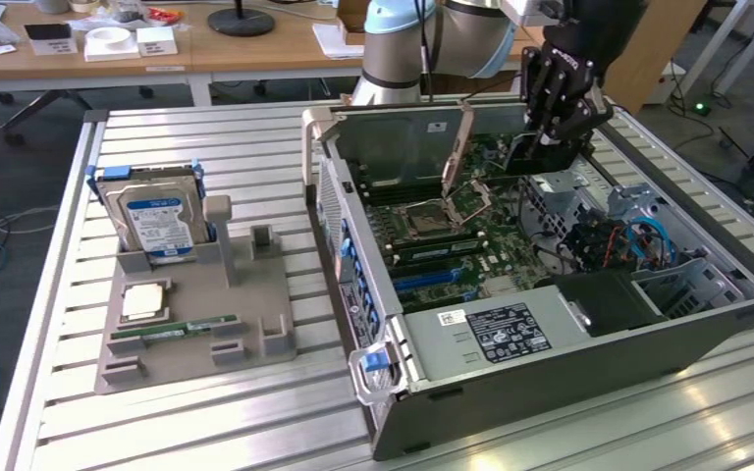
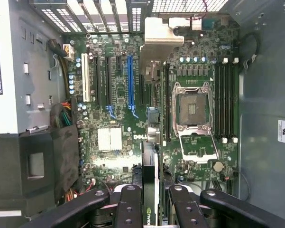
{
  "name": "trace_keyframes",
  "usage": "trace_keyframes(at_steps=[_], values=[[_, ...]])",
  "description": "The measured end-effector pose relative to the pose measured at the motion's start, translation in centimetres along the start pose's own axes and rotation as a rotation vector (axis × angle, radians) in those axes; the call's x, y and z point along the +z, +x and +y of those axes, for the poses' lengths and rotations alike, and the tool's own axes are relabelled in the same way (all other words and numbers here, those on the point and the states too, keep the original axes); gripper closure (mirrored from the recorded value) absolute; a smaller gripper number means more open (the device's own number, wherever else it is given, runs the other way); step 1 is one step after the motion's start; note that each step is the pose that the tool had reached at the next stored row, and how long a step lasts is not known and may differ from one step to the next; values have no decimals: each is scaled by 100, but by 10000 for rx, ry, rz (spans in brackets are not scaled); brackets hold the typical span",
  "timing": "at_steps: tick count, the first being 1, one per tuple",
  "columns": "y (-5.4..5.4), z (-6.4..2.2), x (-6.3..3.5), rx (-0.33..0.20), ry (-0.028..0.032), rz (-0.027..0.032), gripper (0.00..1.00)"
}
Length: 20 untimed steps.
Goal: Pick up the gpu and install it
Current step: 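Insert the gpu into the slot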
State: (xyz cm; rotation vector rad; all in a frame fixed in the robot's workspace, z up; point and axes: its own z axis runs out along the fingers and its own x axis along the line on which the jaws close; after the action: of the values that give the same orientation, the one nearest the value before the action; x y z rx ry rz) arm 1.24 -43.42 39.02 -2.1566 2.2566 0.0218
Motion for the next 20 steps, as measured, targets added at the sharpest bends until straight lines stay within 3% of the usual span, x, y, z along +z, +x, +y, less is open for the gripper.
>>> trace_keyframes(at_steps=[13, 20], values=[[0, 0, 2, -1, 0, 0, 74], [2, 7, 73, 0, 1, -2, 74]])
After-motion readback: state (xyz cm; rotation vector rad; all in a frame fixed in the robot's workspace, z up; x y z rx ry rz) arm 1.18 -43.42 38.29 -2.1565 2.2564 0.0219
